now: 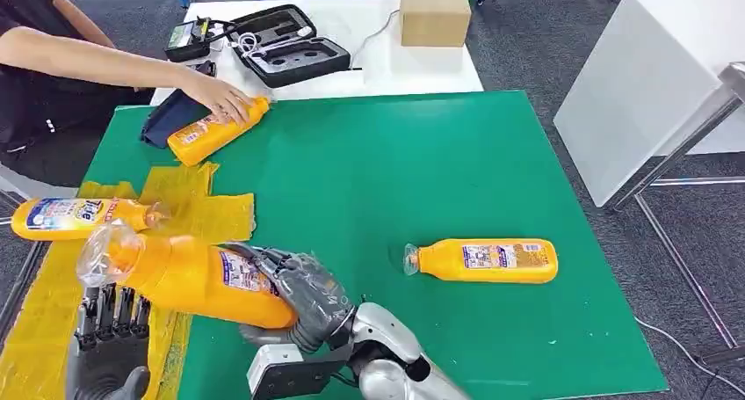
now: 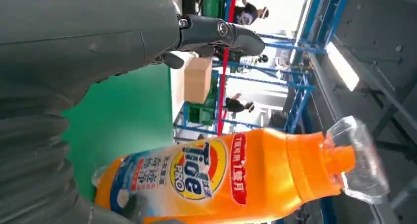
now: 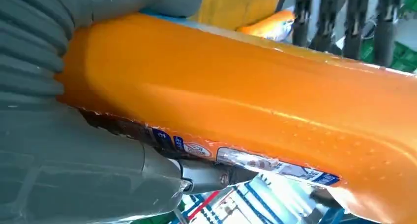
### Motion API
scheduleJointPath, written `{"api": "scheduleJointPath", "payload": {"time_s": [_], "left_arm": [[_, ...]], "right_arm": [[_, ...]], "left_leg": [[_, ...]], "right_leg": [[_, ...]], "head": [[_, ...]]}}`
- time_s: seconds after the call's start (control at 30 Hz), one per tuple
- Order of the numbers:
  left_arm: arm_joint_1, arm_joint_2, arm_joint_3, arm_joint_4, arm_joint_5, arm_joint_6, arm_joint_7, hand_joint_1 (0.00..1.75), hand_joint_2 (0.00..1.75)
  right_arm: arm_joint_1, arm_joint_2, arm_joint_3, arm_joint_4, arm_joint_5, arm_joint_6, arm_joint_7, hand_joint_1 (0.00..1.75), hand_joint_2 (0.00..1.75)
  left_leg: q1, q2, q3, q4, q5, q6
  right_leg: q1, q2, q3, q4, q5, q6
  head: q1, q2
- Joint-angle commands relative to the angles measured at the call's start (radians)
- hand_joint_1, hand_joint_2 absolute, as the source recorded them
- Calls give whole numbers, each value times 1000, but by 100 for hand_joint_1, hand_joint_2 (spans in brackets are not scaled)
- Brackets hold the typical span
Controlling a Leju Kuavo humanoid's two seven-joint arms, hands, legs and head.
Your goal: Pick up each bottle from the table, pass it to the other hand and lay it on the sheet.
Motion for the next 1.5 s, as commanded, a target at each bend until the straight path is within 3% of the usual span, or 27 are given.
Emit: {"api": "scheduleJointPath", "payload": {"time_s": [0.03, 0.3, 0.73, 0.77, 0.8, 0.83, 0.87, 1.5], "left_arm": [[-27, 52, -49, 80, 18, 16, -2, 0, 175], [-69, 78, -75, 134, 32, 40, -4, 0, 175], [-112, 123, -83, 163, -54, 143, -26, 0, 175], [-111, 122, -80, 162, -70, 151, -31, 7, 175], [-109, 125, -81, 163, -80, 148, -32, 49, 175], [-106, 125, -80, 162, -80, 146, -33, 168, 175], [-105, 122, -76, 162, -88, 148, -37, 175, 175], [-101, 117, -75, 159, -113, 147, -53, 175, 175]], "right_arm": [[-52, 16, 97, 102, 3, 22, -1, 175, 175], [-129, 79, 203, 280, 31, 64, -22, 175, 175], [-124, 109, 283, 420, 95, 77, -51, 175, 175], [-122, 108, 282, 418, 96, 76, -50, 175, 175], [-122, 106, 280, 414, 97, 76, -49, 175, 175], [-122, 105, 279, 414, 97, 77, -49, 175, 175], [-122, 105, 276, 415, 98, 77, -46, 175, 175], [-118, 100, 270, 410, 103, 76, -42, 175, 175]], "left_leg": [[0, 2, 2, -2, 0, -1], [0, 2, 2, -2, 0, -1], [1, 1, 3, -2, 0, -1], [2, 2, 4, -2, 0, -1], [1, 1, 3, -2, 1, -1], [1, 1, 2, -2, 1, -1], [2, 1, 4, -2, 1, -1], [1, 1, 3, -2, 0, -1]], "right_leg": [[0, 0, 2, -1, 0, 0], [0, 0, 1, -1, 0, 0], [2, -1, 4, -2, 0, -1], [2, -1, 4, -2, 0, -1], [2, -2, 3, -2, 0, -1], [1, -2, 2, -2, 0, -1], [2, -3, 4, -3, 0, -1], [2, -2, 3, -2, 0, 0]], "head": [[0, 0], [0, 0], [0, 0], [0, 0], [0, 0], [0, 0], [0, 0], [0, 0]]}}
